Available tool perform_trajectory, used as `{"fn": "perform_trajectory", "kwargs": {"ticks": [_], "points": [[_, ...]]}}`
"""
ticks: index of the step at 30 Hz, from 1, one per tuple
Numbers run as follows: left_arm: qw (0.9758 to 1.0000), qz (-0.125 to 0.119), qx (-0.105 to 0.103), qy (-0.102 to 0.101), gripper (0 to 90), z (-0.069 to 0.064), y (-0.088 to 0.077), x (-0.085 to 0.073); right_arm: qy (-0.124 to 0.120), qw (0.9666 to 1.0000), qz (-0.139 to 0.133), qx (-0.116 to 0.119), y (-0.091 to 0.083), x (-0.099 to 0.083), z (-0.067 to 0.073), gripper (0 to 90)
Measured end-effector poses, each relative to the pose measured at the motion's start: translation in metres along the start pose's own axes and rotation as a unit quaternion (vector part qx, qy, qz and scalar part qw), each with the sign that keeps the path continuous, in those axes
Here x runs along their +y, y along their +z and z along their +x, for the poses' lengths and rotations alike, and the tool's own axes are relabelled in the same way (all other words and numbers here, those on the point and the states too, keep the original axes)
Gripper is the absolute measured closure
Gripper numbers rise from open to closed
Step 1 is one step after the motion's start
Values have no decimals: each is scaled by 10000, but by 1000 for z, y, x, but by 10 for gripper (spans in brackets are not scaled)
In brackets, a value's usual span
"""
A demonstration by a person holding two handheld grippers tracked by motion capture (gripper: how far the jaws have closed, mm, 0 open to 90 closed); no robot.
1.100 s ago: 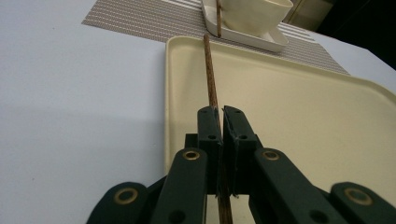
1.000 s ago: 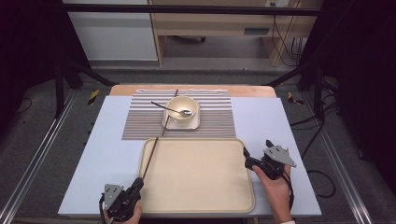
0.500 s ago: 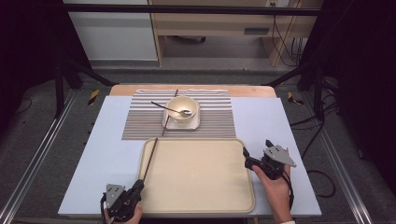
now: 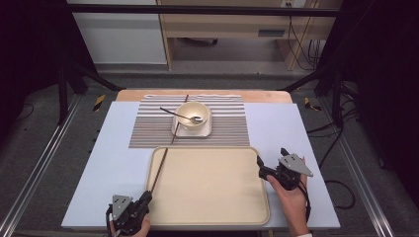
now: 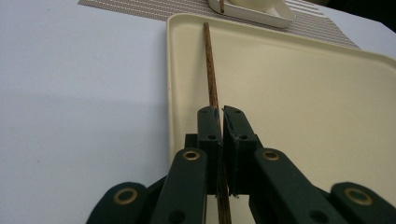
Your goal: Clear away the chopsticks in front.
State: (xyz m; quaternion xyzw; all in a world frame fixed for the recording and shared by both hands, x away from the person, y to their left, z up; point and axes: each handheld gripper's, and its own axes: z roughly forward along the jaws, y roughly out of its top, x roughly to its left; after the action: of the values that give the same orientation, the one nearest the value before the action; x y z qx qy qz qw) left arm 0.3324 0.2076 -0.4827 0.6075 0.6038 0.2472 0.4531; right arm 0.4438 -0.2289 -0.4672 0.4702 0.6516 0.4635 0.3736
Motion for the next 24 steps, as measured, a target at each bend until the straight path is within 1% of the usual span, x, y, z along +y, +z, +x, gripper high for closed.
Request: {"fn": "perform_trajectory", "kwargs": {"ticks": [5, 11, 12, 24], "points": [[10000, 9, 47, -9, 861, -1, 0, -2, -7, 10000, 2, 12, 0, 0, 0, 110], [10000, 72, 45, -36, 859, -1, 3, -4, -14, 10000, 15, 22, 1, 0, 1, 109], [9999, 108, 42, -8, 859, -1, 4, -5, -14, 10000, 15, 22, 1, 0, 1, 109], [9999, 147, 58, 15, 858, -2, 8, -11, -16, 10000, 37, 41, 1, 0, 2, 110]]}}
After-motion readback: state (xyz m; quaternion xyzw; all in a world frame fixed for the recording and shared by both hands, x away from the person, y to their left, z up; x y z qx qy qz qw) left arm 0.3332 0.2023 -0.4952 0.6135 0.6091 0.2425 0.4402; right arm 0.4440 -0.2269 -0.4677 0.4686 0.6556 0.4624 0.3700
